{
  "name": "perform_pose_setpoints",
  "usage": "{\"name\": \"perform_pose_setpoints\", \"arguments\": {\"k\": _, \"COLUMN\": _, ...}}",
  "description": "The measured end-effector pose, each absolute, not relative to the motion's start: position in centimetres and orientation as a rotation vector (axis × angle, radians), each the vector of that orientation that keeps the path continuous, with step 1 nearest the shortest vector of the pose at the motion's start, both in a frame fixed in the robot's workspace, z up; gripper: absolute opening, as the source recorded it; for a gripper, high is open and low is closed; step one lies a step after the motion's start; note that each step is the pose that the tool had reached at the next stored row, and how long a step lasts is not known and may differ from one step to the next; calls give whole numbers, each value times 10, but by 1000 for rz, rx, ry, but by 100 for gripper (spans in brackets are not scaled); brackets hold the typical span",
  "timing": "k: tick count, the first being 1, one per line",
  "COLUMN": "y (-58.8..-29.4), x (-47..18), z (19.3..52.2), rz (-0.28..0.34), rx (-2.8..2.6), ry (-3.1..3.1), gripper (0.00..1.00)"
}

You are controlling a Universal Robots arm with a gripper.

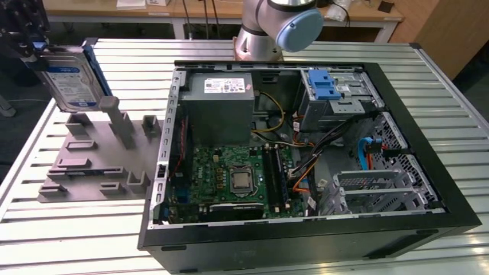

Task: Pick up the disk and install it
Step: 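Pick up the disk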

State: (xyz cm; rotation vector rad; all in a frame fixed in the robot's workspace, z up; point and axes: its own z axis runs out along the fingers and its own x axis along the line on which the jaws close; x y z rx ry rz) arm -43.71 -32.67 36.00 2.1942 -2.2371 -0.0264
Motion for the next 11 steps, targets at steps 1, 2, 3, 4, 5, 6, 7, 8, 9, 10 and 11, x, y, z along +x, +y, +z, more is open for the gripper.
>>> {"name": "perform_pose_setpoints", "arguments": {"k": 1, "y": -327, "x": -437, "z": 361, "rz": -26, "rx": 2194, "ry": -2237, "gripper": 36}}
{"name": "perform_pose_setpoints", "arguments": {"k": 2, "y": -327, "x": -437, "z": 362, "rz": -26, "rx": 2194, "ry": -2237, "gripper": 36}}
{"name": "perform_pose_setpoints", "arguments": {"k": 3, "y": -327, "x": -437, "z": 362, "rz": -26, "rx": 2194, "ry": -2237, "gripper": 36}}
{"name": "perform_pose_setpoints", "arguments": {"k": 4, "y": -327, "x": -437, "z": 363, "rz": -26, "rx": 2194, "ry": -2237, "gripper": 36}}
{"name": "perform_pose_setpoints", "arguments": {"k": 5, "y": -327, "x": -437, "z": 364, "rz": -26, "rx": 2194, "ry": -2237, "gripper": 36}}
{"name": "perform_pose_setpoints", "arguments": {"k": 6, "y": -327, "x": -437, "z": 365, "rz": -26, "rx": 2194, "ry": -2237, "gripper": 36}}
{"name": "perform_pose_setpoints", "arguments": {"k": 7, "y": -327, "x": -437, "z": 366, "rz": -26, "rx": 2194, "ry": -2237, "gripper": 36}}
{"name": "perform_pose_setpoints", "arguments": {"k": 8, "y": -327, "x": -437, "z": 366, "rz": -26, "rx": 2194, "ry": -2237, "gripper": 36}}
{"name": "perform_pose_setpoints", "arguments": {"k": 9, "y": -327, "x": -437, "z": 367, "rz": -26, "rx": 2194, "ry": -2237, "gripper": 36}}
{"name": "perform_pose_setpoints", "arguments": {"k": 10, "y": -327, "x": -437, "z": 367, "rz": -26, "rx": 2194, "ry": -2237, "gripper": 36}}
{"name": "perform_pose_setpoints", "arguments": {"k": 11, "y": -327, "x": -437, "z": 368, "rz": -26, "rx": 2194, "ry": -2237, "gripper": 36}}
